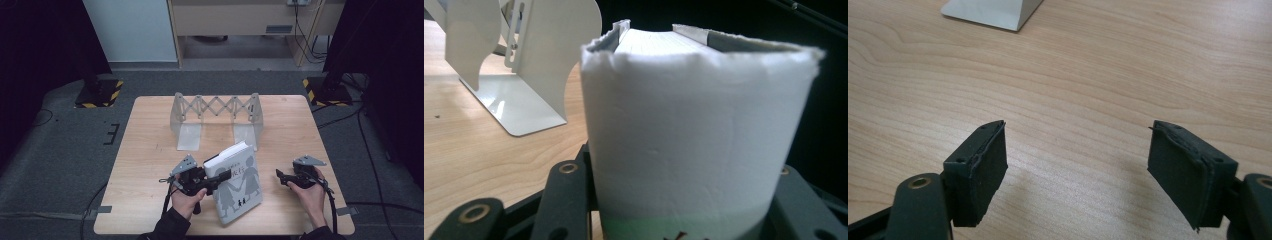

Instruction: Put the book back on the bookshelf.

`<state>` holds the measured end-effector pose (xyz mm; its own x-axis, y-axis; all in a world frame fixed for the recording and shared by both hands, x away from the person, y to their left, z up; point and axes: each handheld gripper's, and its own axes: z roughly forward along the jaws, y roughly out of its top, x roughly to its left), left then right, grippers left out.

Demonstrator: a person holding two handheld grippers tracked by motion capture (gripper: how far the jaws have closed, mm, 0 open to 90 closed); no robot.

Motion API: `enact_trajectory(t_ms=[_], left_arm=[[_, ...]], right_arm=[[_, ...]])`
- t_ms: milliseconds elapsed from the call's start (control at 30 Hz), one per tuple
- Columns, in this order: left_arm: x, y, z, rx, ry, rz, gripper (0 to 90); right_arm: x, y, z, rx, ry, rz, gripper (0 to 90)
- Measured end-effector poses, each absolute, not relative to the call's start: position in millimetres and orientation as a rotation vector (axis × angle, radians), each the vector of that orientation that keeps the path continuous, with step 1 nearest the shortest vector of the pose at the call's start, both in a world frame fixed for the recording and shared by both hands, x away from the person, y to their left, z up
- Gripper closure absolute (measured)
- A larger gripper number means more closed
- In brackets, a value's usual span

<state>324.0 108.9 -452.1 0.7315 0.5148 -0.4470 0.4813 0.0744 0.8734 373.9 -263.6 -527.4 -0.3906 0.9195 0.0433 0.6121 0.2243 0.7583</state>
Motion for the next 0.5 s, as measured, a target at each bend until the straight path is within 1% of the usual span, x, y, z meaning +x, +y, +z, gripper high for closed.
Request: enact_trajectory(t_ms=[167,333,500], left_arm=[[321.5,112.5,-441.0,1.563,0.826,0.062,52.8],[321.4,122.1,-430.3,1.572,0.876,0.076,52.7],[322.6,133.9,-421.6,1.588,0.896,0.115,52.4]], right_arm=[[374.8,-264.3,-528.8,1.422,2.092,0.98,22.7],[375.9,-264.7,-531.0,1.418,2.102,0.955,21.2],[377.1,-264.8,-534.4,1.441,2.128,0.911,17.6]])
